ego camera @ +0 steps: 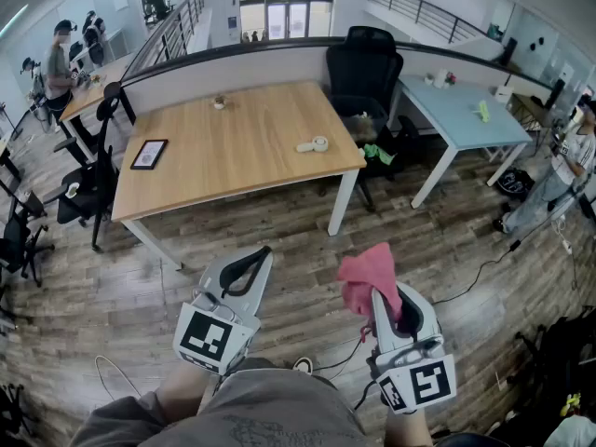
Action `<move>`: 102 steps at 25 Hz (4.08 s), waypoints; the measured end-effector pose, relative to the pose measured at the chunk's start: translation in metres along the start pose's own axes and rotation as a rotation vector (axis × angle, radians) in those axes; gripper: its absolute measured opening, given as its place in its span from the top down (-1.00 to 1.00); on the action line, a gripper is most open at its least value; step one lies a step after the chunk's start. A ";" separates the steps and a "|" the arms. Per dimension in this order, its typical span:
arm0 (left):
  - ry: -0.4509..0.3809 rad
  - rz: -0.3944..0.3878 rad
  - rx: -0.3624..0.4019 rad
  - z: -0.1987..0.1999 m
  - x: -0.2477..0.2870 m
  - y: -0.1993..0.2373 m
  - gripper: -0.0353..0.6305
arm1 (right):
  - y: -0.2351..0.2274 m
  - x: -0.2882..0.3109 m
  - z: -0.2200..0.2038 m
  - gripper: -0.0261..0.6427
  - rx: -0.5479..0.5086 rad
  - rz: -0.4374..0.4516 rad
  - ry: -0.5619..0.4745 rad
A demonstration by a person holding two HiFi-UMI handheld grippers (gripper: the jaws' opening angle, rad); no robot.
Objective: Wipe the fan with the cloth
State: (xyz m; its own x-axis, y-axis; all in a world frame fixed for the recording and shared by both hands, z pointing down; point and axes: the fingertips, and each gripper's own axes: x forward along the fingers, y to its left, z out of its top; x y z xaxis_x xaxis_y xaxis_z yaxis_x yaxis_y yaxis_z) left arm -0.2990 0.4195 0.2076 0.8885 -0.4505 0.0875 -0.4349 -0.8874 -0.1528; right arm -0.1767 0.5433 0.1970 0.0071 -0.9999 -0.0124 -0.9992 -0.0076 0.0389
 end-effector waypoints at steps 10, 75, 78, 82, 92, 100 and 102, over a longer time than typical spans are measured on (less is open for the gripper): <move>-0.016 -0.020 0.042 0.004 0.018 -0.017 0.89 | -0.021 -0.007 -0.006 0.70 0.017 0.001 0.010; 0.138 -0.015 -0.008 -0.077 0.384 0.288 -0.15 | -0.197 0.438 -0.086 0.70 0.043 0.038 0.228; 0.151 0.009 -0.003 -0.081 0.406 0.296 -0.15 | -0.218 0.457 -0.093 0.70 0.049 0.056 0.231; 0.171 0.040 -0.008 -0.083 0.442 0.301 -0.15 | -0.247 0.486 -0.102 0.70 0.056 0.116 0.244; 0.222 0.180 -0.013 -0.081 0.517 0.316 -0.15 | -0.325 0.561 -0.105 0.70 0.038 0.284 0.246; 0.268 0.302 -0.041 -0.090 0.542 0.317 -0.15 | -0.361 0.603 -0.111 0.70 0.032 0.412 0.244; 0.278 0.324 -0.049 -0.093 0.546 0.317 -0.14 | -0.368 0.610 -0.114 0.70 0.031 0.435 0.246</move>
State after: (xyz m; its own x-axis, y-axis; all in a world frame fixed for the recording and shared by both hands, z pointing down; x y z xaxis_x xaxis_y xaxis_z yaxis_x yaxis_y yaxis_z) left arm 0.0348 -0.1167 0.2986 0.6345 -0.7100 0.3055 -0.6975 -0.6962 -0.1696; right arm 0.1994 -0.0655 0.2886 -0.4051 -0.8837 0.2344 -0.9124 0.4073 -0.0415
